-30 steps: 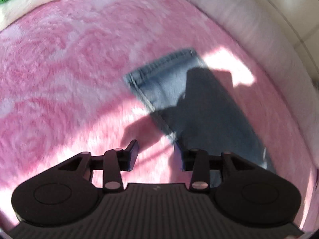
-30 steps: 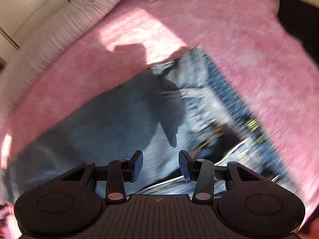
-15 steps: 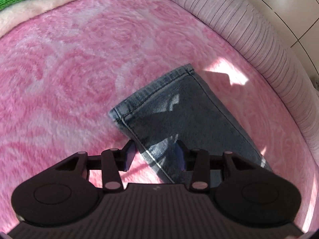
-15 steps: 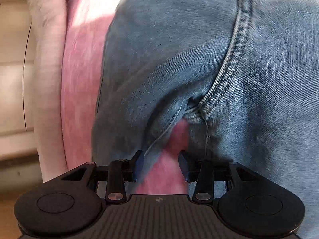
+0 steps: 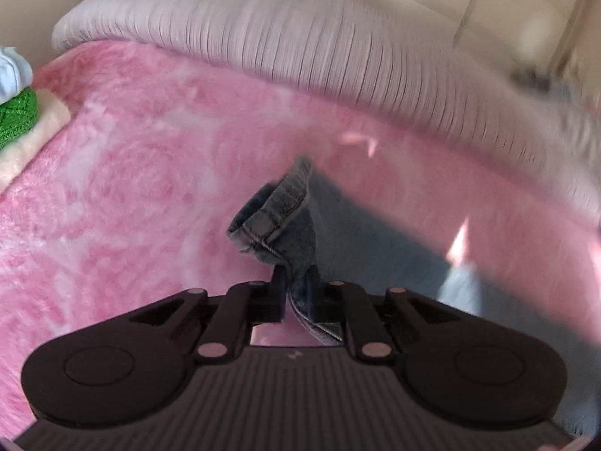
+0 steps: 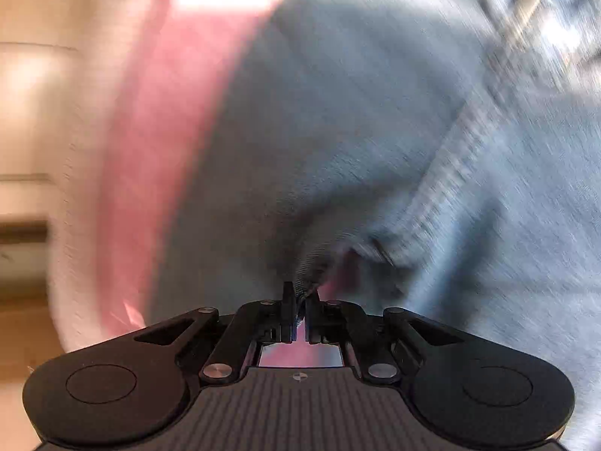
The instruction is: Fold clothes
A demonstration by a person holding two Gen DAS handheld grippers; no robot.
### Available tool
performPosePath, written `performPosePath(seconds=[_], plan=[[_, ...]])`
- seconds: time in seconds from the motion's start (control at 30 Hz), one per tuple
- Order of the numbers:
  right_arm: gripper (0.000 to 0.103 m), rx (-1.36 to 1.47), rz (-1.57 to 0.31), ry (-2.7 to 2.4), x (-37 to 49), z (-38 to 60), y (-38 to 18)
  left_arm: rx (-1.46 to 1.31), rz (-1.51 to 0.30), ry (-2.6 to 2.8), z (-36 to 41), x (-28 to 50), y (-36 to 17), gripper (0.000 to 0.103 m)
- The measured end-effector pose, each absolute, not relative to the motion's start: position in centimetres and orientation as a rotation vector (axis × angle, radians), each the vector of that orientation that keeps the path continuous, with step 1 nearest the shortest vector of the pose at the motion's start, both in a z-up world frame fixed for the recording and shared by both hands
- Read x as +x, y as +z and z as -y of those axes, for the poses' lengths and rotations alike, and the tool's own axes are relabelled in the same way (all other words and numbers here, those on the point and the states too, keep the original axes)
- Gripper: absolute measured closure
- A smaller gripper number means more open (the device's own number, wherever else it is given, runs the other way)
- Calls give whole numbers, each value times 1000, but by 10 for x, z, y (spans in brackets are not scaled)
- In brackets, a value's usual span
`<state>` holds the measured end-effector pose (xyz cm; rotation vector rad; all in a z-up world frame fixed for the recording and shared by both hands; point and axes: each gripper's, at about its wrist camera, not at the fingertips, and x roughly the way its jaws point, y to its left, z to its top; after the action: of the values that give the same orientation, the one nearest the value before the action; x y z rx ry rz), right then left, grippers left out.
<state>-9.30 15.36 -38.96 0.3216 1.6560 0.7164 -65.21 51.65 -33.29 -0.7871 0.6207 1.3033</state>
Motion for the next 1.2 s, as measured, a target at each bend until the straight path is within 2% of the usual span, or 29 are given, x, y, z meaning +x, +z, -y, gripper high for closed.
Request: performPosePath(seconds=[0.07,0.1,0.17,0.23,0.3,0.37,0.43,0.47,0.7,1.0,1.2], plan=[[100,365,-1660,669,-97,-149,-404,-730,-759,1288,-513,-645,-358,88],[96,373,-1653,663,-99,-151,-402,-676,-761,1292,-509,-640,-359,88],[75,357,-1639,683,-103,-158,-394,-695,-765,1328,-510,-635,-355,88],[68,250,-1622,784,-103,-167,-379,-731,-737,1357,-508,-637,-348,86],[68,91,-1567,870,-106,-171,-362,-741,-731,1405,-502,-639,-335,73],[68,-79,-1465,918,-100,-164,-343,-749,-746,1464,-492,-638,-323,71],[68,-181,-1370,917,-86,-146,-328,-734,-786,1514,-477,-629,-312,74],[68,-215,-1328,905,-76,-134,-321,-721,-813,1534,-469,-622,-307,80],[68,-317,-1120,865,35,-70,-291,-800,-805,1297,-393,-532,-286,82],[68,-292,-1278,1079,154,-83,-333,-970,-679,850,-331,-347,-286,82],[68,-386,-1344,1360,171,-97,-365,-976,-768,758,-309,-270,-308,82]])
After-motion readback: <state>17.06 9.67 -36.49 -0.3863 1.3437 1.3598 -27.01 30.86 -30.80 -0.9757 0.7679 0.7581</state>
